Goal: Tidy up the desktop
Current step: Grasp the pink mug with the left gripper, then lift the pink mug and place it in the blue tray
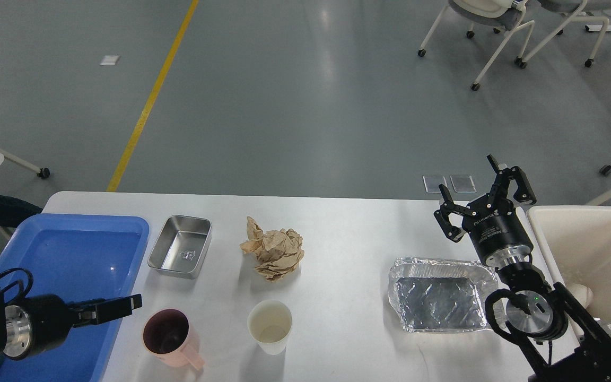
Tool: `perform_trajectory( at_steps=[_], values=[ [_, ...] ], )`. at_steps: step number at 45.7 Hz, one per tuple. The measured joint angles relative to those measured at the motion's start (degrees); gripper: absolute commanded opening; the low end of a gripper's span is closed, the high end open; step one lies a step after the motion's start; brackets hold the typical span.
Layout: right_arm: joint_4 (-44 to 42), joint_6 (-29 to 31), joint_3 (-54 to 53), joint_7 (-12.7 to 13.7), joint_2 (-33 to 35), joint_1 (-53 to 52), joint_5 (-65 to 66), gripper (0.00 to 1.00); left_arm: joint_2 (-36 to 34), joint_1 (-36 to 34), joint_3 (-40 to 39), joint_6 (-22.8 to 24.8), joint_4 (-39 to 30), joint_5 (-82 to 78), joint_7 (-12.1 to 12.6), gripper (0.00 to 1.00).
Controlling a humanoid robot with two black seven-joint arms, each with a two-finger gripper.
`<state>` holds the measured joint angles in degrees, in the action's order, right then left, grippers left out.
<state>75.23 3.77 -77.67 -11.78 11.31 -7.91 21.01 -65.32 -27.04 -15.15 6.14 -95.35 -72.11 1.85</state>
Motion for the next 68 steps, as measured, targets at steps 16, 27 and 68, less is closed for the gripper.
perform_trajectory(
  at_steps=[16,27,68],
  values=[
    [0.00,0.01,-0.24,0.00,0.29,0.01,0.00,1.00,3.16,0.56,4.74,0.02,3.32,-5.03,-0.08,0.90],
    [0.24,0.18,-0.55,0.00,0.61,0.02,0.00,1.00,7.28,0.45,4.87,-0.07,6.10,-7.58,-0.11,0.80],
    [0.54,0.19,-0.81,-0.17,0.37,0.18,-0.01,1.00,7.98,-0.41,4.37,2.89,9.39,-7.05,-2.55,0.00]
  ],
)
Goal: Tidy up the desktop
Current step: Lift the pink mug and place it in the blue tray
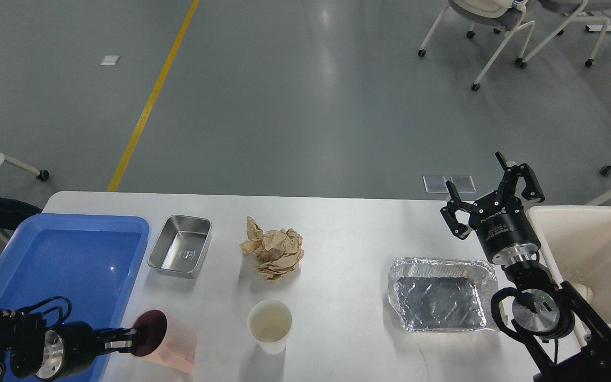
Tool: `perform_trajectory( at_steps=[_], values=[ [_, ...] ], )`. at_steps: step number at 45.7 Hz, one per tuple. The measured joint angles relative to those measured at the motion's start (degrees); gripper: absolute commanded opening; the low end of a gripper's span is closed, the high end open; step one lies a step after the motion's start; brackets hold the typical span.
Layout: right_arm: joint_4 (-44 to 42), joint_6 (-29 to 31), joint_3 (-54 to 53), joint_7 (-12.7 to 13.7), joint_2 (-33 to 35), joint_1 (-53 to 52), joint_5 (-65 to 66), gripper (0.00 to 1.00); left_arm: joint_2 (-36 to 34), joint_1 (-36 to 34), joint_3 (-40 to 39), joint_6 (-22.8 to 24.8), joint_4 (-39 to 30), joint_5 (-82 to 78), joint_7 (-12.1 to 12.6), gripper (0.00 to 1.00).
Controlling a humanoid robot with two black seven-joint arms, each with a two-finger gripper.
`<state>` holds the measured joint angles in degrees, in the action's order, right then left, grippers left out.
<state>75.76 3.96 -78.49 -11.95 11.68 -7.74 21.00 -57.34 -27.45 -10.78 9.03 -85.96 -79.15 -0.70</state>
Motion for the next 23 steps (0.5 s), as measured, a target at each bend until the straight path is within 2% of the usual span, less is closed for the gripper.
perform_trajectory(
  at_steps=[9,23],
  values=[
    [0.05,-0.01,0.23,-0.01,-0.08,-0.08,0.00,1.00,-9.28,-5.20,-5.90,10.48,-3.62,0.42,-4.31,0.00],
    [0.84,-0.23,0.61,-0.01,-0.09,-0.19,-0.08,1.00,-22.93,-6.97,-23.30,25.66,-6.39,2.67,-4.84,0.01]
  ],
)
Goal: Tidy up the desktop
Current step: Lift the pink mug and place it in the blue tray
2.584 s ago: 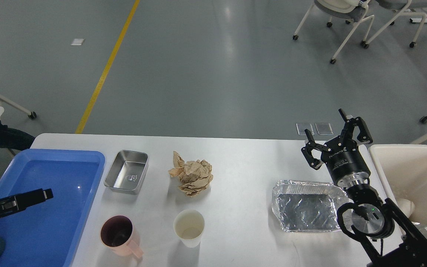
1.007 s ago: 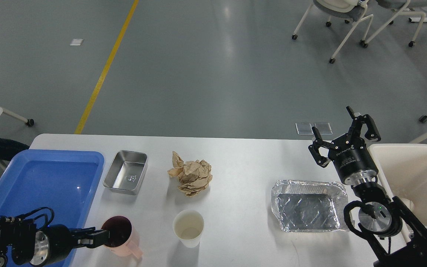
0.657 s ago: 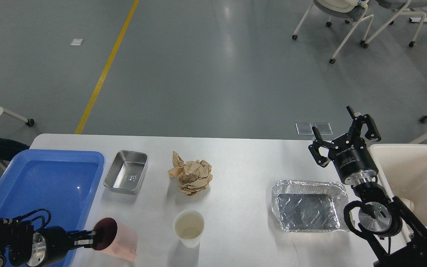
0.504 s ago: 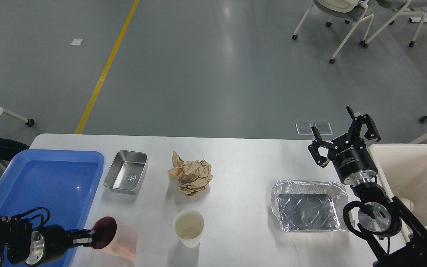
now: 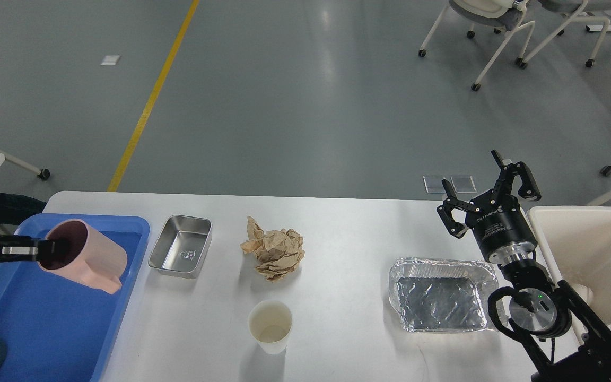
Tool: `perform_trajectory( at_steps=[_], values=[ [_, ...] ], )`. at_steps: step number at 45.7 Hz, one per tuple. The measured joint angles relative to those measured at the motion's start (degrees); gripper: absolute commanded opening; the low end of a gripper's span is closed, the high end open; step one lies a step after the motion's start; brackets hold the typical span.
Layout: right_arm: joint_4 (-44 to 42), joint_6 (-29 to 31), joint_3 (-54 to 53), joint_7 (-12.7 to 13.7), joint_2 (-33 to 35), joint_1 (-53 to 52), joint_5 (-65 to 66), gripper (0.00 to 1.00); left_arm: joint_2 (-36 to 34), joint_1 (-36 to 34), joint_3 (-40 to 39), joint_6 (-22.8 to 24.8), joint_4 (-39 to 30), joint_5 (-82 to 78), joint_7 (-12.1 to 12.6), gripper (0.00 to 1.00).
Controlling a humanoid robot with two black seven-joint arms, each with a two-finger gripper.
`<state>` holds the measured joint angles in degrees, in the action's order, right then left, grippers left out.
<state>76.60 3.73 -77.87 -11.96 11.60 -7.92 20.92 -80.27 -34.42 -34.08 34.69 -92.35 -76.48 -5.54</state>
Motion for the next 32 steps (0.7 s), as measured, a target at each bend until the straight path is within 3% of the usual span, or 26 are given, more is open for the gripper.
perform_trajectory(
  at_steps=[7,14,24,32],
  values=[
    [0.32,-0.04,0.09,0.00,0.13,0.05,0.00,1.00,-3.77,-0.03,-2.61,2.37,-0.12,0.61,-0.04,0.01],
    [0.49,-0.03,0.09,0.00,0.30,0.32,0.00,1.00,-4.07,1.11,-0.50,0.80,0.47,0.80,0.07,0.01],
    [0.57,0.05,0.10,0.00,0.37,0.43,-0.01,1.00,-0.85,2.52,13.46,-10.88,4.56,0.77,0.36,0.02],
    [0.57,0.05,0.10,0.00,0.44,0.33,0.00,1.00,4.07,2.88,24.44,-20.84,11.99,0.78,0.11,0.02]
  ],
)
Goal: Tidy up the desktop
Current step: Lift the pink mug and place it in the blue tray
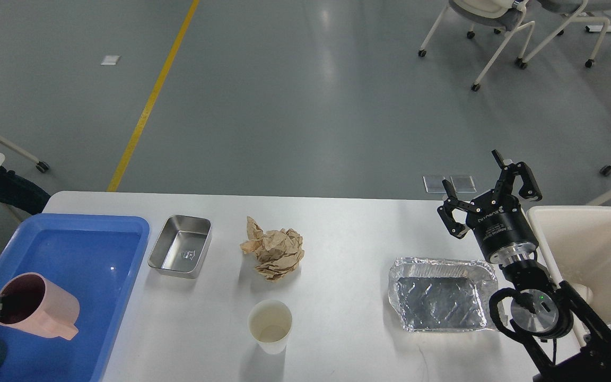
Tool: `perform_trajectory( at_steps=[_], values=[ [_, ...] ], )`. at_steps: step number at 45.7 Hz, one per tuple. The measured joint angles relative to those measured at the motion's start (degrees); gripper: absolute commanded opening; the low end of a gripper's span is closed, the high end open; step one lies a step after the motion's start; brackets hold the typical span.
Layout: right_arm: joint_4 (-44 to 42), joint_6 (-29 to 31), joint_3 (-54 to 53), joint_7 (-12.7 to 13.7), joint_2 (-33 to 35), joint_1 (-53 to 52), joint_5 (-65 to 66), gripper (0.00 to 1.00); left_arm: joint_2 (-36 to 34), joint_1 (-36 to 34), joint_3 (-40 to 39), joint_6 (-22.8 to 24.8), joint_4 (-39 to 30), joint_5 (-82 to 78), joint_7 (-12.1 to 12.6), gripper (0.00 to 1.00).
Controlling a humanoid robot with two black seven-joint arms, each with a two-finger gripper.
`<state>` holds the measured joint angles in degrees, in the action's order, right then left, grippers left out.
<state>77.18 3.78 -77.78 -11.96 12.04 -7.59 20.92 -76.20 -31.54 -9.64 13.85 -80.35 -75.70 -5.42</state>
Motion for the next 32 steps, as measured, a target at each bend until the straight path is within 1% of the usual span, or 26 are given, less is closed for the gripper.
perform_trajectory(
  at_steps=[5,11,14,15,16,17,19,20,21,22,23,25,32],
  values=[
    [0.00,-0.01,0.00,0.00,-0.04,-0.06,0.00,1.00,3.20,1.99,3.51,-4.14,3.19,0.11,-0.08,0.02],
    [-0.07,-0.08,0.00,0.00,-0.04,-0.13,0.00,1.00,4.92,4.91,4.24,-7.19,5.19,0.17,-0.04,0.04],
    [-0.09,-0.08,0.00,0.00,-0.03,-0.13,0.00,1.00,5.81,5.63,4.27,-7.93,6.19,0.17,0.02,0.09],
    [-0.09,-0.08,0.00,0.00,-0.02,-0.12,0.00,1.00,6.17,5.76,4.27,-8.10,6.44,0.17,0.03,0.13],
    [-0.09,-0.08,0.00,0.00,-0.02,-0.11,0.00,1.00,6.44,5.84,4.27,-8.20,6.57,0.17,0.03,0.20],
    [-0.09,-0.08,0.01,0.00,-0.02,-0.10,0.00,1.00,6.68,5.90,4.27,-8.28,6.65,0.17,0.04,0.30],
    [-0.09,-0.08,0.01,0.00,-0.01,-0.08,0.00,1.00,7.08,6.00,4.27,-8.50,6.77,0.17,0.13,0.55],
    [-0.09,-0.08,0.01,0.00,-0.01,-0.07,0.00,1.00,7.20,6.05,4.27,-8.65,6.80,0.17,0.15,0.65],
    [-0.09,-0.08,0.01,0.00,0.00,-0.07,0.00,1.00,7.28,6.12,4.27,-8.82,6.82,0.17,0.18,0.72],
    [-0.10,-0.08,0.01,0.00,0.00,-0.06,0.00,1.00,7.36,6.19,4.20,-9.04,6.83,0.17,0.20,0.77],
    [-0.10,-0.08,0.01,0.00,0.00,-0.06,0.00,1.00,7.39,6.23,4.10,-9.22,6.83,0.17,0.21,0.81],
    [-0.10,-0.08,0.01,0.00,0.01,-0.04,0.00,1.00,7.40,6.27,3.84,-9.57,6.79,0.17,0.22,0.85],
    [-0.10,-0.08,0.01,0.00,-0.03,0.08,0.00,1.00,7.08,6.19,3.61,-9.95,6.26,0.96,-0.03,0.93]
  ],
)
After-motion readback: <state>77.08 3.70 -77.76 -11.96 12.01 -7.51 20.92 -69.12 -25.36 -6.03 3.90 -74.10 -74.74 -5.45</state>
